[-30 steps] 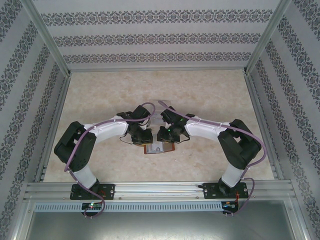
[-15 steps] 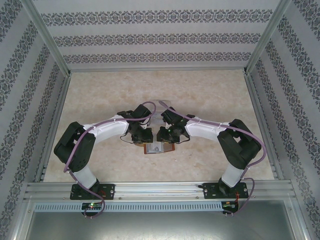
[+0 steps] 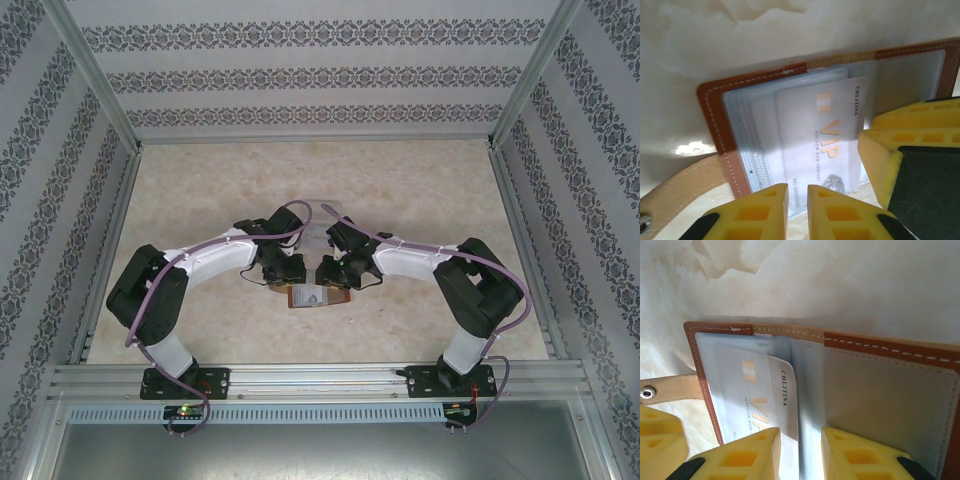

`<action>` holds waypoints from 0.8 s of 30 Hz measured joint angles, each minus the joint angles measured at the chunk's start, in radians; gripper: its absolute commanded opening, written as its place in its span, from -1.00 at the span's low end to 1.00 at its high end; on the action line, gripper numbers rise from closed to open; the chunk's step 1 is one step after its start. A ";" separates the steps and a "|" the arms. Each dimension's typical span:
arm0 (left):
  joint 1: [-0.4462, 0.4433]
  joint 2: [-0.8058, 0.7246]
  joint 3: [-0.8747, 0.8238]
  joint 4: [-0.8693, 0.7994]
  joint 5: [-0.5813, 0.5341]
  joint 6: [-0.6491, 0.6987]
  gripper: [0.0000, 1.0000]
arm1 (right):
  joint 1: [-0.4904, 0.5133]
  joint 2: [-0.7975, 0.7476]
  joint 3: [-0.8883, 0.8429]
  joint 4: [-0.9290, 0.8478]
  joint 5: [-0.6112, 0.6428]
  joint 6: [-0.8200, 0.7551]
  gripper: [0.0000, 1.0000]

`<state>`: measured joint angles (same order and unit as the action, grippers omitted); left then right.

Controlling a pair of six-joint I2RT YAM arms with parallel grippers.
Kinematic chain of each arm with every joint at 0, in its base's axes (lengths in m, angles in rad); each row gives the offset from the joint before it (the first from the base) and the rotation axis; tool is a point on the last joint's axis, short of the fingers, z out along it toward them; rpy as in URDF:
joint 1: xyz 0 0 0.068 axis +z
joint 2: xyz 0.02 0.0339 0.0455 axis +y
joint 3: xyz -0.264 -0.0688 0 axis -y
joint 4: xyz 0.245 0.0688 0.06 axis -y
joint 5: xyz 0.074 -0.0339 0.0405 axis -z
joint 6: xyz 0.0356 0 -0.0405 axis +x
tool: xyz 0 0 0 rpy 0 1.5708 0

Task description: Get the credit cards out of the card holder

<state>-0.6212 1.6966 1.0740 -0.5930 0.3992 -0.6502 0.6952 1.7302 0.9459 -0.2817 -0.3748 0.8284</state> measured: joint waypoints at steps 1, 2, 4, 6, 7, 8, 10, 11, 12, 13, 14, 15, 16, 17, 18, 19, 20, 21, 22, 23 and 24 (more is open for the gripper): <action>-0.002 0.011 0.000 0.001 0.007 0.000 -0.71 | 0.000 0.000 -0.003 0.006 -0.006 0.004 -0.44; -0.003 0.023 0.000 0.001 0.009 0.002 -0.71 | -0.003 0.000 -0.005 0.010 -0.010 0.005 -0.44; -0.006 0.046 0.000 0.000 0.010 0.009 -0.72 | -0.006 0.000 -0.006 0.018 -0.018 0.007 -0.44; -0.006 0.066 0.000 -0.004 0.007 0.018 -0.73 | -0.008 0.000 -0.008 0.032 -0.025 0.008 -0.46; -0.006 0.075 0.000 -0.006 0.006 0.021 -0.74 | -0.011 0.000 -0.011 0.042 -0.032 0.011 -0.48; -0.006 0.078 0.000 -0.006 0.007 0.024 -0.74 | -0.013 0.000 -0.015 0.051 -0.037 0.012 -0.49; -0.006 0.079 0.003 -0.009 0.007 0.029 -0.75 | -0.013 0.000 -0.027 0.071 -0.048 0.019 -0.49; -0.006 0.079 0.004 -0.010 0.007 0.031 -0.75 | -0.013 0.000 -0.033 0.079 -0.056 0.023 -0.49; -0.006 0.080 0.004 -0.011 0.006 0.034 -0.75 | -0.013 0.000 -0.037 0.086 -0.062 0.027 -0.49; -0.006 0.080 0.004 -0.011 0.007 0.035 -0.75 | -0.013 0.000 -0.040 0.092 -0.066 0.031 -0.49; -0.006 0.081 0.004 -0.011 0.007 0.037 -0.75 | -0.013 0.000 -0.040 0.097 -0.072 0.034 -0.49; -0.006 0.081 0.004 -0.011 0.007 0.039 -0.75 | -0.013 0.000 -0.040 0.103 -0.077 0.034 -0.50; -0.006 0.081 0.004 -0.011 0.007 0.041 -0.75 | -0.013 0.000 -0.040 0.108 -0.082 0.036 -0.52; -0.006 0.082 0.004 -0.011 0.007 0.042 -0.75 | -0.013 0.000 -0.041 0.113 -0.087 0.038 -0.54; -0.006 0.082 0.004 -0.011 0.007 0.042 -0.75 | -0.013 0.000 -0.043 0.120 -0.089 0.040 -0.55; -0.006 0.082 0.004 -0.011 0.007 0.042 -0.75 | -0.015 0.000 -0.048 0.130 -0.092 0.042 -0.55; -0.006 0.082 0.004 -0.011 0.007 0.042 -0.75 | -0.019 0.000 -0.054 0.140 -0.097 0.047 -0.55; -0.006 0.082 0.004 -0.011 0.007 0.042 -0.75 | -0.020 0.000 -0.060 0.151 -0.103 0.053 -0.56; -0.006 0.082 0.004 -0.011 0.007 0.042 -0.75 | -0.023 0.000 -0.068 0.161 -0.109 0.058 -0.57; -0.006 0.082 0.004 -0.011 0.007 0.042 -0.75 | -0.024 0.000 -0.071 0.168 -0.114 0.061 -0.58; -0.006 0.083 0.004 -0.011 0.007 0.042 -0.75 | -0.026 0.000 -0.075 0.175 -0.117 0.065 -0.58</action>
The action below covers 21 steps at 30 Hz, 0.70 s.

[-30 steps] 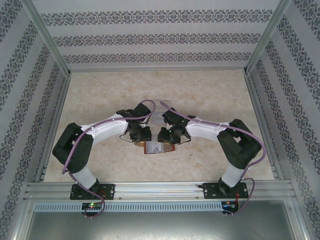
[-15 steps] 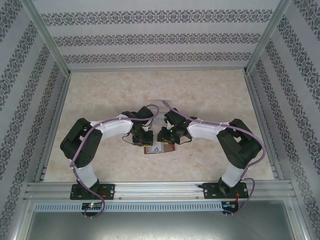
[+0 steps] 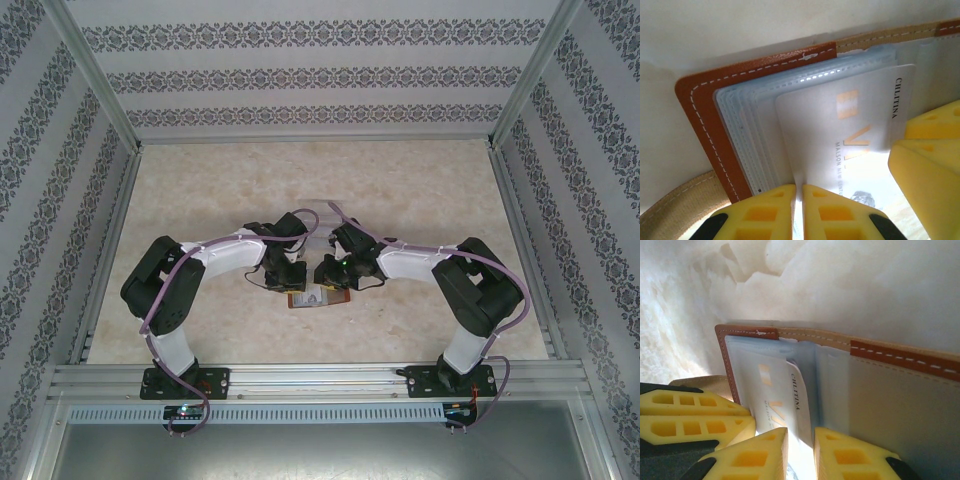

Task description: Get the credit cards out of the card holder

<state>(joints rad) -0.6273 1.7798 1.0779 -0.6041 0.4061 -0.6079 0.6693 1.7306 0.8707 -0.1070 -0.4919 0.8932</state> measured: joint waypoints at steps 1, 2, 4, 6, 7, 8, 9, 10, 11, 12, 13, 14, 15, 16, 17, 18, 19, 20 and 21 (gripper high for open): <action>0.000 0.000 0.000 0.000 0.000 0.000 -0.75 | 0.000 0.000 -0.003 0.006 -0.003 0.003 -0.61; 0.000 0.001 0.000 0.000 0.000 0.000 -0.76 | 0.000 0.000 -0.005 0.009 -0.004 0.003 -0.63; 0.000 0.001 0.001 0.000 0.000 0.000 -0.76 | -0.001 0.000 -0.010 0.018 -0.004 0.007 -0.68; 0.000 0.002 0.001 0.000 0.001 0.001 -0.76 | -0.006 0.000 -0.018 0.031 -0.010 0.018 -0.71; 0.000 0.002 0.001 0.000 0.000 0.002 -0.76 | -0.010 0.000 -0.022 0.039 -0.014 0.021 -0.72; 0.000 0.002 0.001 0.000 0.000 0.002 -0.76 | -0.011 0.000 -0.026 0.046 -0.018 0.023 -0.74; 0.000 0.002 0.001 0.000 0.000 0.002 -0.76 | -0.013 0.000 -0.029 0.050 -0.019 0.025 -0.77; 0.000 0.002 0.001 0.000 0.000 0.002 -0.76 | -0.013 0.000 -0.030 0.053 -0.021 0.026 -0.80; 0.000 0.002 0.001 0.000 0.000 0.002 -0.76 | -0.013 0.000 -0.031 0.056 -0.021 0.027 -0.83; 0.000 0.002 0.001 0.000 0.000 0.002 -0.76 | -0.014 0.000 -0.032 0.058 -0.021 0.029 -0.86; 0.000 0.002 0.001 0.000 0.000 0.002 -0.76 | -0.016 0.000 -0.035 0.061 -0.021 0.029 -0.88; 0.000 0.002 0.001 0.000 0.000 0.003 -0.76 | -0.018 0.000 -0.038 0.064 -0.023 0.029 -0.91; 0.000 0.002 0.001 0.000 0.000 0.002 -0.76 | -0.019 -0.001 -0.040 0.068 -0.023 0.028 -0.93; 0.000 0.002 0.001 0.000 0.000 0.003 -0.76 | -0.019 -0.003 -0.043 0.068 -0.023 0.029 -0.94; 0.000 0.002 0.001 0.000 0.000 0.003 -0.76 | -0.019 -0.007 -0.045 0.069 -0.022 0.028 -0.96; 0.000 0.002 0.001 0.000 0.000 0.003 -0.76 | -0.020 -0.012 -0.047 0.069 -0.022 0.027 -0.98; 0.000 0.002 0.001 0.000 0.000 0.003 -0.75 | -0.020 -0.018 -0.049 0.068 -0.020 0.025 -0.99; 0.000 0.002 0.002 0.000 0.001 0.003 -0.75 | -0.024 -0.026 -0.051 0.064 -0.017 0.023 -0.99; 0.000 0.002 0.002 0.000 0.001 0.003 -0.76 | -0.026 -0.032 -0.052 0.058 -0.013 0.019 -1.00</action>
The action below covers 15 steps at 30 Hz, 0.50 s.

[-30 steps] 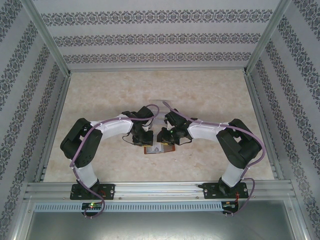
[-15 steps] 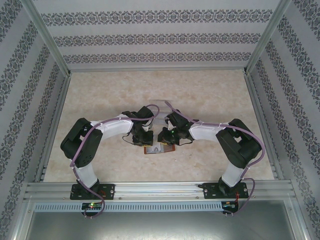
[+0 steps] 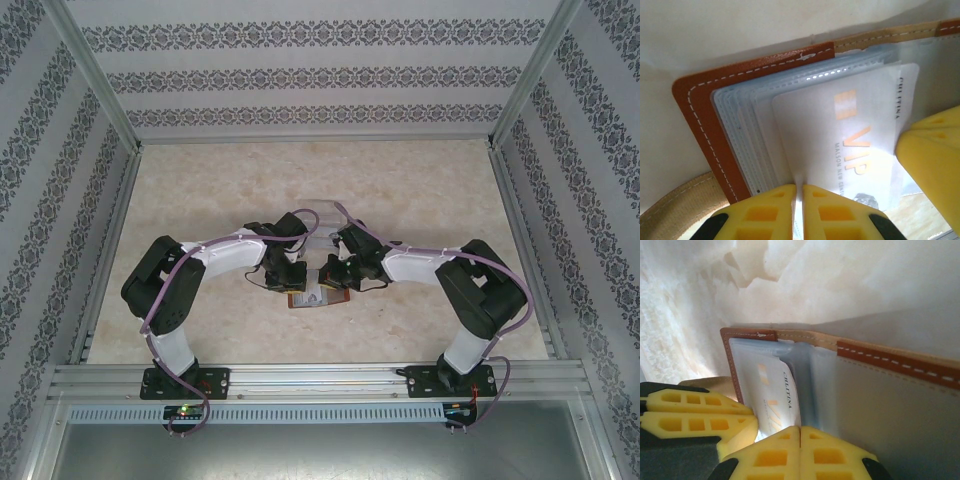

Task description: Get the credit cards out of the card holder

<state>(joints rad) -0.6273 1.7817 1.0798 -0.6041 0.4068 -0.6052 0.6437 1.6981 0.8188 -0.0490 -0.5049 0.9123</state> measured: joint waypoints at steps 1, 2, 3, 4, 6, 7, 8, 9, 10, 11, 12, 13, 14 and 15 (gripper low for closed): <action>0.000 0.000 0.000 0.000 0.000 0.000 -0.75 | -0.003 -0.008 -0.001 -0.010 0.007 -0.004 -1.00; 0.000 0.002 0.000 0.000 0.000 0.000 -0.75 | -0.008 -0.015 -0.001 -0.024 0.014 -0.010 -1.00; 0.000 0.002 0.000 0.000 0.000 0.000 -0.76 | -0.014 -0.021 -0.001 -0.037 0.020 -0.018 -1.00; 0.000 0.002 0.000 0.000 0.000 0.000 -0.75 | -0.019 -0.028 -0.001 -0.055 0.029 -0.026 -1.00; 0.000 0.002 0.000 0.000 0.000 0.000 -0.75 | -0.023 -0.043 0.000 -0.094 0.051 -0.045 -1.00; 0.000 0.002 0.000 0.000 0.000 0.000 -0.75 | -0.026 -0.050 0.003 -0.119 0.063 -0.056 -1.00; 0.000 0.002 0.000 0.000 0.000 0.000 -0.75 | -0.027 -0.055 0.009 -0.141 0.074 -0.066 -1.00; 0.000 0.002 0.000 0.000 0.000 0.000 -0.75 | -0.027 -0.058 0.014 -0.158 0.082 -0.076 -1.00; 0.000 0.002 0.000 0.000 0.000 0.000 -0.75 | -0.027 -0.061 0.022 -0.177 0.094 -0.085 -1.00; 0.000 0.002 0.000 0.000 0.000 0.000 -0.75 | -0.027 -0.064 0.028 -0.195 0.104 -0.097 -1.00; 0.000 0.002 0.000 0.000 0.000 0.000 -0.75 | -0.027 -0.066 0.033 -0.209 0.112 -0.103 -1.00; 0.000 0.002 0.000 0.001 0.000 0.000 -0.75 | -0.026 -0.068 0.039 -0.223 0.122 -0.111 -1.00; 0.000 0.002 0.000 0.001 0.000 0.000 -0.75 | -0.026 -0.069 0.043 -0.238 0.132 -0.119 -1.00; 0.000 0.002 0.000 0.001 0.000 0.000 -0.75 | -0.026 -0.070 0.048 -0.250 0.140 -0.126 -1.00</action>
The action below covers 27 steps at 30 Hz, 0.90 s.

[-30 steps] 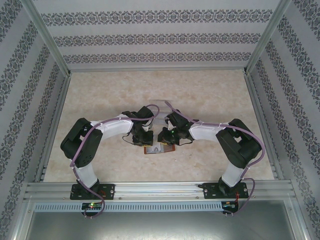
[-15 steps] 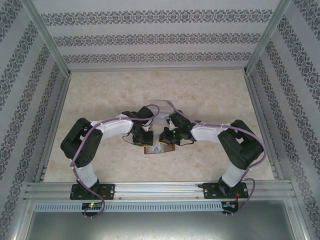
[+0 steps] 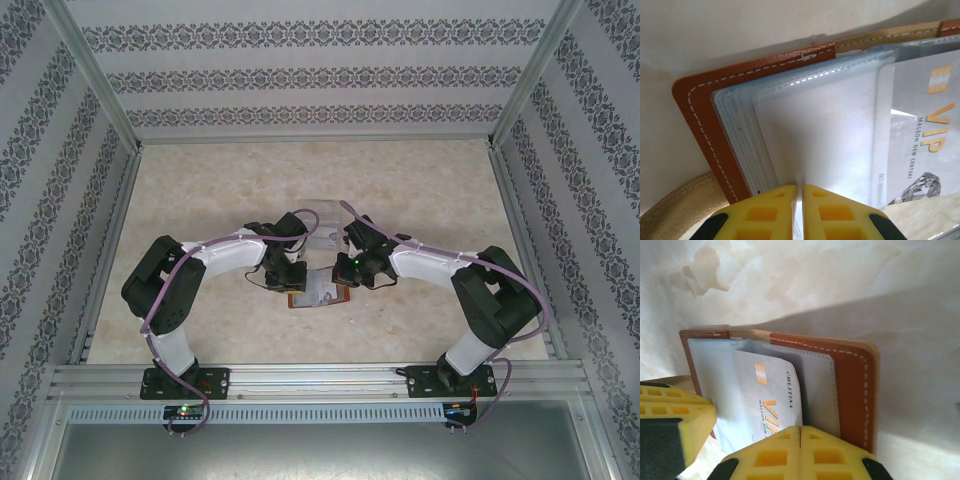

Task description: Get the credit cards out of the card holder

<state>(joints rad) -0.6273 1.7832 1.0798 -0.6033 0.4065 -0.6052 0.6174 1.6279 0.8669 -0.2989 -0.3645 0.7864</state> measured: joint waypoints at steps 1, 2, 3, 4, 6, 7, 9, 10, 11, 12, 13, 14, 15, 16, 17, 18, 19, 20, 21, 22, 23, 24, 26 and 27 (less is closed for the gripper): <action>0.000 0.000 0.000 0.000 0.000 0.000 -0.75 | 0.000 -0.001 0.004 -0.011 0.009 -0.006 -1.00; 0.000 0.000 0.000 0.000 0.000 0.000 -0.75 | 0.000 -0.003 0.006 -0.021 0.016 -0.009 -1.00; 0.000 0.000 0.000 0.000 0.000 0.000 -0.75 | 0.000 -0.004 0.008 -0.028 0.021 -0.010 -1.00; 0.000 0.000 0.000 0.000 0.000 0.000 -0.75 | 0.000 -0.005 0.010 -0.034 0.024 -0.012 -1.00; 0.000 0.000 0.000 0.000 0.000 0.000 -0.75 | 0.000 -0.005 0.011 -0.042 0.029 -0.014 -1.00; 0.000 0.000 0.000 0.000 0.000 0.000 -0.75 | 0.000 -0.005 0.011 -0.045 0.034 -0.016 -1.00; 0.000 0.000 0.000 0.000 0.000 0.000 -0.75 | 0.000 -0.005 0.014 -0.056 0.042 -0.017 -1.00; 0.000 0.000 0.000 0.000 0.000 0.000 -0.75 | 0.000 -0.005 0.015 -0.058 0.045 -0.017 -1.00; 0.000 0.000 0.000 0.000 0.000 0.000 -0.75 | 0.000 -0.005 0.015 -0.060 0.049 -0.017 -1.00; 0.000 0.000 0.000 0.000 0.000 0.000 -0.75 | 0.000 -0.005 0.015 -0.062 0.051 -0.017 -1.00; 0.000 0.000 0.000 0.000 0.000 0.000 -0.75 | 0.001 -0.005 0.016 -0.065 0.054 -0.017 -1.00; 0.000 0.000 0.000 0.000 0.000 0.000 -0.75 | 0.002 -0.005 0.017 -0.068 0.058 -0.017 -1.00; 0.000 0.000 0.000 0.000 0.000 0.000 -0.75 | 0.002 -0.005 0.018 -0.069 0.061 -0.017 -1.00; 0.000 0.000 0.000 0.000 0.000 0.000 -0.75 | 0.002 -0.005 0.019 -0.069 0.061 -0.017 -0.99; 0.000 0.000 0.000 0.000 0.000 0.000 -0.75 | 0.002 -0.005 0.021 -0.068 0.060 -0.017 -0.98; 0.000 0.000 0.000 0.000 0.000 0.000 -0.75 | 0.002 -0.005 0.021 -0.065 0.057 -0.016 -0.97; 0.000 0.000 0.000 0.000 0.000 0.000 -0.75 | 0.002 -0.005 0.021 -0.058 0.048 -0.015 -0.94; 0.000 0.000 0.000 0.000 0.000 0.000 -0.75 | 0.003 -0.005 0.021 -0.050 0.035 -0.012 -0.91; 0.000 0.000 0.000 0.000 0.000 0.000 -0.75 | 0.007 -0.005 0.021 -0.042 0.029 -0.008 -0.88; 0.000 0.000 0.000 0.000 0.000 0.000 -0.75 | 0.009 -0.005 0.021 -0.038 0.024 -0.005 -0.82; 0.000 0.000 0.000 -0.001 0.000 0.000 -0.75 | 0.010 -0.005 0.021 -0.034 0.022 -0.001 -0.75; 0.000 0.000 0.000 -0.001 0.000 0.000 -0.75 | 0.012 -0.005 0.021 -0.030 0.019 0.002 -0.72; 0.000 0.000 0.000 -0.001 0.000 0.000 -0.75 | 0.021 -0.005 0.023 -0.022 0.014 0.012 -0.70; 0.000 0.000 0.000 -0.001 0.000 0.000 -0.75 | 0.029 -0.005 0.023 -0.014 0.006 0.018 -0.70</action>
<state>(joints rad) -0.6273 1.7832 1.0794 -0.6044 0.4065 -0.6052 0.6460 1.6234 0.8902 -0.3134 -0.3580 0.8043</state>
